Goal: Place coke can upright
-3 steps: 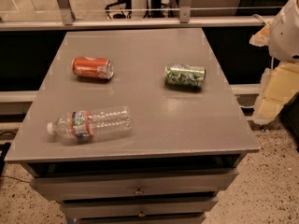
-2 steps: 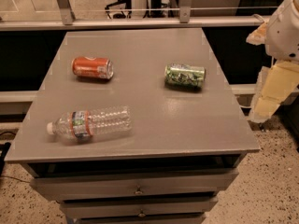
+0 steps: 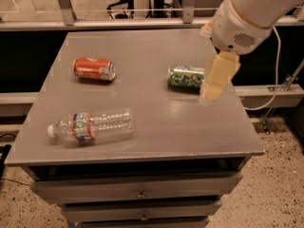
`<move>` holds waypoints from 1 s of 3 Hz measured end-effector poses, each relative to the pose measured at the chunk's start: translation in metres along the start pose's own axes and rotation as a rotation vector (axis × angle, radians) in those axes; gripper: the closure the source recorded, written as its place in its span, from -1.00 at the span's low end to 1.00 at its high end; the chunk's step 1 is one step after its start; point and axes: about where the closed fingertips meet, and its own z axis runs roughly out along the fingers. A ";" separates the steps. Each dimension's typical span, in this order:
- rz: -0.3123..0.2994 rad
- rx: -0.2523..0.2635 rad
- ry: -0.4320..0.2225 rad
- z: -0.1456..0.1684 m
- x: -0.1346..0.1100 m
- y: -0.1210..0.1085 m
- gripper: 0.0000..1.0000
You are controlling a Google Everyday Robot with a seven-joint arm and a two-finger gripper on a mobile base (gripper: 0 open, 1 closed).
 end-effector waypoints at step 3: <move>-0.041 0.025 -0.129 0.039 -0.068 -0.038 -1.00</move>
Offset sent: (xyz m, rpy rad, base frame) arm 0.0372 0.0471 -0.0025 0.0609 -0.0238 0.0451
